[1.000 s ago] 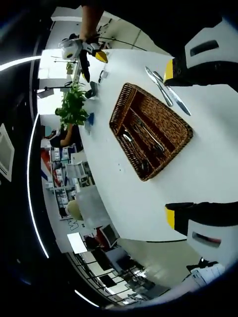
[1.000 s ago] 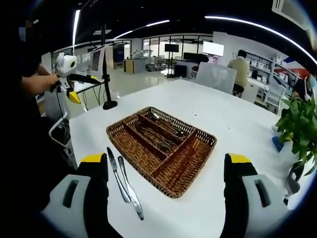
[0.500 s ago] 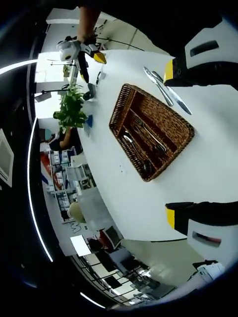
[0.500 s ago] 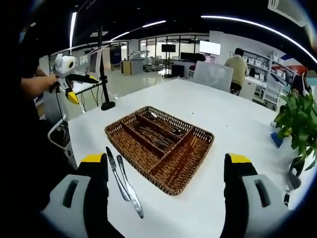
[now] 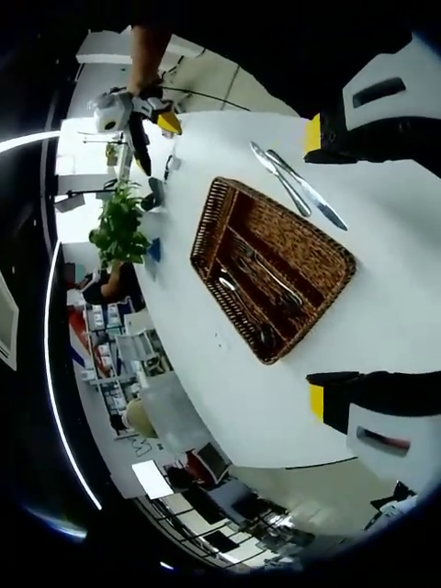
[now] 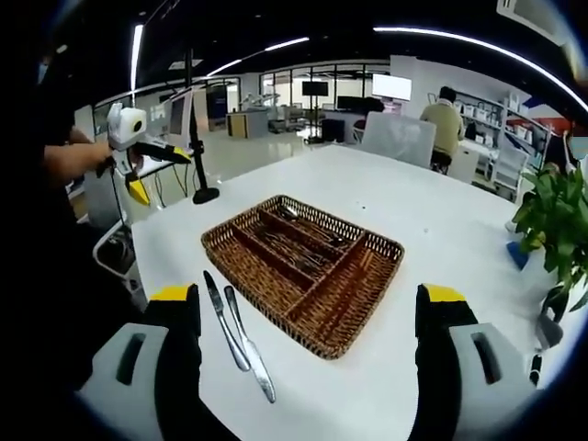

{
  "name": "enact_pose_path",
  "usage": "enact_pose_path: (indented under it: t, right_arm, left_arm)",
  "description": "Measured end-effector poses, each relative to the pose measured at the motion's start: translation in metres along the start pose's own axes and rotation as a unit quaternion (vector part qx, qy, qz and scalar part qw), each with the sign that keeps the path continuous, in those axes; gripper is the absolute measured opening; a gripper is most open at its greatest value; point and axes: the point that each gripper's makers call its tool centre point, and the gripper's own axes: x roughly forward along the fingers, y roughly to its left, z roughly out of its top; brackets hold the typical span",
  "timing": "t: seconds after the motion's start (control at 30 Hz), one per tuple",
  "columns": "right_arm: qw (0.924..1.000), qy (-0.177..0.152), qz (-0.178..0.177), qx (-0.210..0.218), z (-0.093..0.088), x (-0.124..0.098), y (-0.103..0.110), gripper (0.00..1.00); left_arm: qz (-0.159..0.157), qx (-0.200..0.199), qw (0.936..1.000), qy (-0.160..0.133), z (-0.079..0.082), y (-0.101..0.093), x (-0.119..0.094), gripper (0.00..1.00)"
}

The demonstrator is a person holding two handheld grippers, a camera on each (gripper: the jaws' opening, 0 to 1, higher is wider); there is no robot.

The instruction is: Arrange the knives, forks, and spoons in their matching storage slots by inserting each utensil handle-first until every utensil is classified and aligned in the correct compartment

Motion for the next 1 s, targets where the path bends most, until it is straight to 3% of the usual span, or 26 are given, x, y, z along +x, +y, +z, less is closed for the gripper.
enact_pose_path:
  t: [0.1,0.17,0.27,0.37,0.7,0.83,1.0]
  right_arm:
    - [1.0000,-0.004,0.006,-0.001,-0.001,-0.001,0.003,1.00]
    - [0.9991,-0.020,0.022,-0.028,0.003,0.000,0.012,1.00]
    - [0.9992,-0.004,0.023,-0.031,-0.003,-0.001,0.016,1.00]
    - [0.9993,-0.008,0.026,-0.025,-0.002,-0.003,0.017,1.00]
    - [0.9995,0.001,0.023,-0.021,-0.005,-0.004,0.015,1.00]
    - [0.9997,0.000,0.021,-0.016,-0.004,-0.008,0.016,1.00]
    - [0.9996,0.003,0.024,-0.013,-0.008,-0.008,0.020,1.00]
  left_arm:
    - [-0.027,0.007,0.9996,0.003,-0.002,-0.015,0.007,0.92]
    - [-0.047,0.022,0.9986,0.013,-0.007,-0.026,0.013,0.89]
    - [-0.077,0.041,0.9954,0.040,-0.019,-0.042,0.024,0.86]
    - [-0.107,0.045,0.9925,0.038,-0.021,-0.056,0.031,0.80]
    - [-0.159,0.087,0.9793,0.092,-0.043,-0.077,0.052,0.69]
    - [-0.189,0.080,0.9722,0.112,-0.054,-0.088,0.061,0.59]
    - [-0.209,0.088,0.9652,0.131,-0.067,-0.096,0.079,0.56]
